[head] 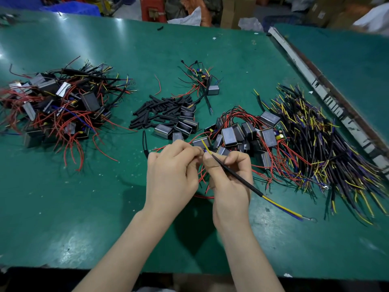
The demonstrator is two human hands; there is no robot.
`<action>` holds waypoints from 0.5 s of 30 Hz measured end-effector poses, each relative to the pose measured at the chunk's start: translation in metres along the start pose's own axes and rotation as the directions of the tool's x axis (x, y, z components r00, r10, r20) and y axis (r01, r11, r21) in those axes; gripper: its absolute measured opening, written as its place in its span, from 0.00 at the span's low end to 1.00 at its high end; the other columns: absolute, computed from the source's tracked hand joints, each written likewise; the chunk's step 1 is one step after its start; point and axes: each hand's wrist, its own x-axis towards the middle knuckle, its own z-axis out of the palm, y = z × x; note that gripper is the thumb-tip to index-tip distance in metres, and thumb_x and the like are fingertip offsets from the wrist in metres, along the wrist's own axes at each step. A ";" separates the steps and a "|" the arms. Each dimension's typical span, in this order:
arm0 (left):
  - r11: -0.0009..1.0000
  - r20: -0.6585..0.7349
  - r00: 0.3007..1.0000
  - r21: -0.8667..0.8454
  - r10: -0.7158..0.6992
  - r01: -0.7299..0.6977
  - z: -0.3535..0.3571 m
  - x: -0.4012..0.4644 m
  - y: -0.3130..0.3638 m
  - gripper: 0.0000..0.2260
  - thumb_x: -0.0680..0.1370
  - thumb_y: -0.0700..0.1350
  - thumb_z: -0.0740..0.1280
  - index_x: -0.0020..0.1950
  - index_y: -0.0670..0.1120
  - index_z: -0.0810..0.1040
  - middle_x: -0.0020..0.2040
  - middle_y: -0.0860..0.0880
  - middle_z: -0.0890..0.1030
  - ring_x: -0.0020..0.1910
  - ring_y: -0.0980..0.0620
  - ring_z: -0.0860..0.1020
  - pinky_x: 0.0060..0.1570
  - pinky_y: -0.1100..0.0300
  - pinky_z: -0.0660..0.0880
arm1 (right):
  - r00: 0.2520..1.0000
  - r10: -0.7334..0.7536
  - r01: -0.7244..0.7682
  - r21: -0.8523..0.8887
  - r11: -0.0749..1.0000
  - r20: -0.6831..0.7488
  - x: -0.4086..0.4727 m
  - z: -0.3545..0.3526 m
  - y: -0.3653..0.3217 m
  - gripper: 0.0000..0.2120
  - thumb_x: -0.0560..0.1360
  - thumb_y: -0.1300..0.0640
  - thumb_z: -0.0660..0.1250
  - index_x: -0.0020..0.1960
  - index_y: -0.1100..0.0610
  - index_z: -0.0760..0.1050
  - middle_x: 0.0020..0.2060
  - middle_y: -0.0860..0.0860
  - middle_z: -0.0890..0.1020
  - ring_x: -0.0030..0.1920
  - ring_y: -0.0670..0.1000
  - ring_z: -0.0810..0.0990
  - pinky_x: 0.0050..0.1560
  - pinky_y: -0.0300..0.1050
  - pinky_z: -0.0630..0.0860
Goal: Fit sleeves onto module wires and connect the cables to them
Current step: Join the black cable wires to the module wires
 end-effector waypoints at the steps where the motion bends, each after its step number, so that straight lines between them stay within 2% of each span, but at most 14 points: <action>1: 0.997 0.023 0.998 -0.052 -0.051 0.052 0.000 0.001 0.001 0.06 0.71 0.37 0.65 0.41 0.47 0.80 0.42 0.52 0.79 0.40 0.47 0.79 0.39 0.50 0.70 | 1.000 0.001 -0.001 0.005 1.000 0.014 0.001 0.000 -0.002 0.16 0.68 0.68 0.70 0.41 0.55 0.63 0.36 0.52 0.83 0.36 0.47 0.80 0.41 0.35 0.76; 4: 0.980 0.111 0.984 -0.123 -0.141 0.154 -0.002 0.000 0.003 0.05 0.73 0.46 0.65 0.43 0.50 0.80 0.44 0.56 0.80 0.46 0.50 0.77 0.46 0.42 0.73 | 0.999 0.025 -0.025 -0.001 1.000 -0.021 0.006 -0.003 -0.004 0.16 0.67 0.67 0.71 0.41 0.55 0.65 0.37 0.55 0.82 0.36 0.49 0.79 0.41 0.38 0.75; 8: 0.947 0.186 0.965 -0.227 -0.186 0.226 -0.009 0.000 0.000 0.07 0.76 0.54 0.62 0.48 0.59 0.80 0.49 0.59 0.80 0.55 0.56 0.76 0.57 0.45 0.70 | 0.997 0.055 -0.058 -0.054 0.997 -0.062 0.007 -0.007 -0.006 0.14 0.67 0.65 0.71 0.41 0.53 0.67 0.34 0.48 0.82 0.29 0.42 0.73 0.30 0.33 0.69; 11: 0.871 0.172 0.957 -0.400 -0.235 0.286 -0.013 0.002 -0.002 0.05 0.78 0.52 0.63 0.48 0.59 0.78 0.49 0.57 0.81 0.53 0.59 0.78 0.58 0.54 0.73 | 0.995 0.074 -0.080 -0.091 0.993 -0.071 0.006 -0.010 -0.007 0.12 0.68 0.63 0.71 0.41 0.53 0.68 0.32 0.46 0.81 0.26 0.42 0.69 0.26 0.33 0.66; 15: 0.776 0.214 0.923 -0.500 -0.319 0.384 -0.013 0.004 -0.004 0.06 0.79 0.47 0.63 0.50 0.54 0.80 0.47 0.53 0.83 0.51 0.54 0.80 0.58 0.51 0.75 | 0.988 0.138 -0.143 -0.072 0.987 -0.073 0.007 -0.013 -0.010 0.10 0.65 0.57 0.72 0.39 0.50 0.72 0.37 0.53 0.79 0.26 0.45 0.67 0.25 0.33 0.64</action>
